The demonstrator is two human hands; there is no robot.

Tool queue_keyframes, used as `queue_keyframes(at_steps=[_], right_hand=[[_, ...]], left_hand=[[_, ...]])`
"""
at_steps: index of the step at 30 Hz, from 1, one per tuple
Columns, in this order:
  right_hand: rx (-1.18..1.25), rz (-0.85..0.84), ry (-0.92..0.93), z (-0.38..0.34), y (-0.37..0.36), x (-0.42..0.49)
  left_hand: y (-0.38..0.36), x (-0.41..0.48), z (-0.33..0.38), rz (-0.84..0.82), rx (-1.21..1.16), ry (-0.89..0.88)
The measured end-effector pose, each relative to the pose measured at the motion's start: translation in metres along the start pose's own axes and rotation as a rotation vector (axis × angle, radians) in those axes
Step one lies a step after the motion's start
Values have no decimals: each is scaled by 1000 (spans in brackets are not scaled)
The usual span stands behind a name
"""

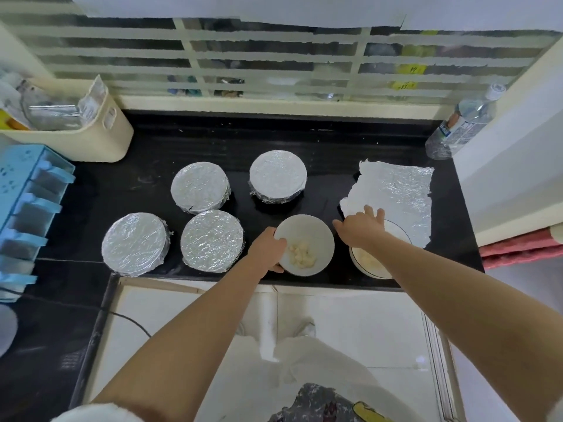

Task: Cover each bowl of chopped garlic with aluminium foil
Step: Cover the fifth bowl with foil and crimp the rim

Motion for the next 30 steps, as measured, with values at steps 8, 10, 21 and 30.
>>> queue_keyframes(at_steps=[8, 10, 21, 30], right_hand=[[195, 363, 115, 5, 16, -4], [564, 556, 131, 12, 25, -9], [1675, 412, -27, 21, 62, -35], [2141, -284, 449, 6, 78, -82]], left_hand=[[1, 4, 1, -26, 5, 2], [1, 3, 1, -22, 29, -3], [5, -4, 4, 0, 203, -85], [11, -9, -1, -13, 166, -125]])
Point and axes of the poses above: each hand's wrist, its own x-axis towards the middle knuckle, its own y-axis out of the back of the hand, z = x × y, the point moved 1 cm from there along x, towards the middle knuckle, and after that the axes turned 2 degrees about y, right-handed, at the moved point
